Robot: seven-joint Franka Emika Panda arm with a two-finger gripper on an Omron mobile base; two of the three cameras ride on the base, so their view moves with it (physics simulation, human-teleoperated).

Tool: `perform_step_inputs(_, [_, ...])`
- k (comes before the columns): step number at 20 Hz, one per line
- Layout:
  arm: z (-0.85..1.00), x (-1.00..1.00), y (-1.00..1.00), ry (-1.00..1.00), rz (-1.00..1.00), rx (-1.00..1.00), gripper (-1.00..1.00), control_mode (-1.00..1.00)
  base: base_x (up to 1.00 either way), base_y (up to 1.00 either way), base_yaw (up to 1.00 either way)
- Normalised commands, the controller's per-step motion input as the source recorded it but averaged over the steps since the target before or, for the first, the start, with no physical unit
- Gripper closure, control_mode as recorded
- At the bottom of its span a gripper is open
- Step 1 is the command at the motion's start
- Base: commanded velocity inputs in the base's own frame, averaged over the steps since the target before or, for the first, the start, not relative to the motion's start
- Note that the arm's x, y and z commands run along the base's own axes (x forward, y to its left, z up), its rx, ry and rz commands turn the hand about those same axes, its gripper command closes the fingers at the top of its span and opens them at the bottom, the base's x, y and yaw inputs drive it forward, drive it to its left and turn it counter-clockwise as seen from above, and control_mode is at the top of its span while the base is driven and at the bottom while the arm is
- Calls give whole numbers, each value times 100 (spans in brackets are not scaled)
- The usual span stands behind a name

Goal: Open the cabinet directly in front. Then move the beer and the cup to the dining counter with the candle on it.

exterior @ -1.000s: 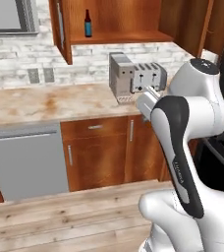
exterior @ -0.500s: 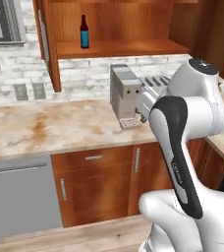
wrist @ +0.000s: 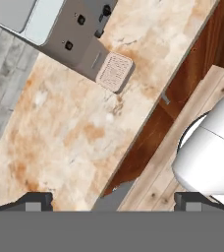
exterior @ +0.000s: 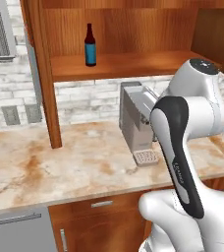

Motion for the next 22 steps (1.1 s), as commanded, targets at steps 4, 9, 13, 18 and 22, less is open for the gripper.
perform_step_inputs(4, [0,0,0,0,0,0,-100,100,66,-15,0])
perform_step_inputs(9, [0,0,0,0,0,0,-100,100,-64,0,2])
perform_step_inputs(13, [0,0,0,0,0,0,-100,100,-20,0,1])
perform_step_inputs(18, [0,0,0,0,0,0,-100,100,1,-1,0])
perform_step_inputs(22, [65,0,1,-17,0,3,-100,-100,0,-1,0])
